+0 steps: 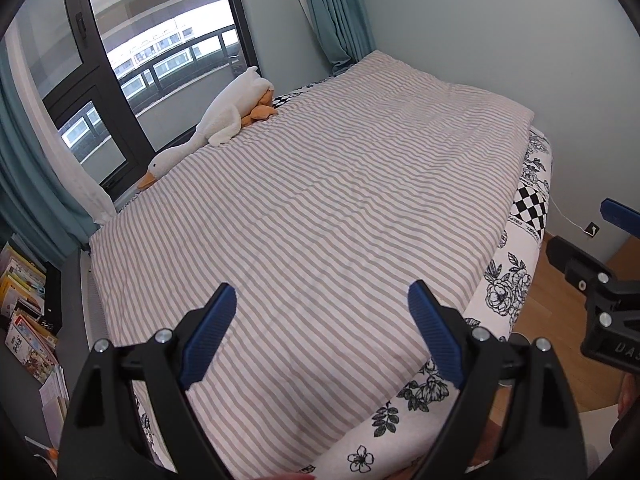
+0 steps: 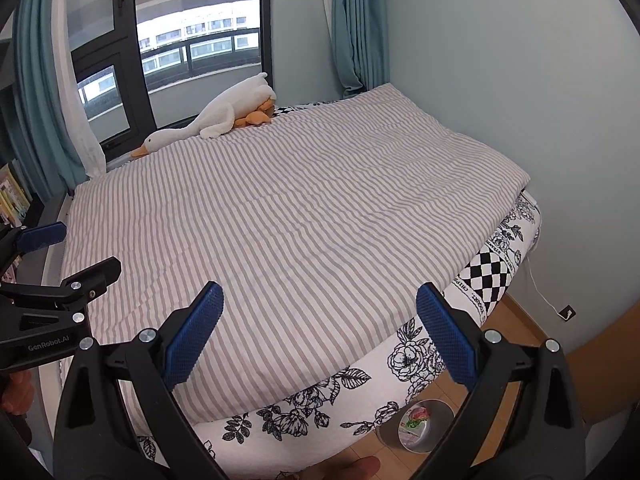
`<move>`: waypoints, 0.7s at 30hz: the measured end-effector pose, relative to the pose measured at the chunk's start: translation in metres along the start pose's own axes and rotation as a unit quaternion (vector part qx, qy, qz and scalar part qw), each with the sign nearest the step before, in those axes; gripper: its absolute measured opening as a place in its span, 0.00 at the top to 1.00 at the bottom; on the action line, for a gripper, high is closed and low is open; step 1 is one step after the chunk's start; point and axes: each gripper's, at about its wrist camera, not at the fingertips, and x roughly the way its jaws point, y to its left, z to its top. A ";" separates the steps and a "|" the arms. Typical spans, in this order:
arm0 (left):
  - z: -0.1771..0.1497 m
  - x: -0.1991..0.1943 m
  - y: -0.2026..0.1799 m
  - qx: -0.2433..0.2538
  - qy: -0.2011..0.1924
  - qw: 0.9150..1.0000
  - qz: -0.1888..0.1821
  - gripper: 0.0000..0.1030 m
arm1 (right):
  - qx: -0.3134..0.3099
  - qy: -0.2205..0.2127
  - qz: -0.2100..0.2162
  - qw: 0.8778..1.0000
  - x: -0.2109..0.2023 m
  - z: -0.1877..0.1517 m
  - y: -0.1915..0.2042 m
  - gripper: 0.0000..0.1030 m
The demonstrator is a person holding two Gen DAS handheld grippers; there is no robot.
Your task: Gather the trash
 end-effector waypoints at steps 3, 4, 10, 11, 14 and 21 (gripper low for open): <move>-0.001 -0.004 0.000 0.001 -0.003 1.000 0.000 0.15 | 0.000 -0.002 0.001 1.000 -0.002 0.001 -0.001 0.09; 0.000 -0.005 0.001 0.001 -0.004 1.000 -0.001 0.15 | -0.001 -0.003 0.002 1.000 -0.002 0.001 0.000 0.09; -0.001 -0.007 0.002 -0.002 -0.004 1.000 0.003 0.15 | -0.002 -0.002 0.006 1.000 -0.003 0.002 0.003 0.09; -0.001 -0.007 0.002 -0.002 -0.004 1.000 0.003 0.15 | -0.002 -0.002 0.006 1.000 -0.003 0.002 0.003 0.09; -0.001 -0.008 0.003 -0.003 -0.004 1.000 0.004 0.15 | -0.002 -0.002 0.006 1.000 -0.003 0.002 0.004 0.09; -0.001 -0.010 0.002 -0.003 -0.005 1.000 0.005 0.15 | -0.005 -0.006 0.007 1.000 -0.008 0.000 0.005 0.09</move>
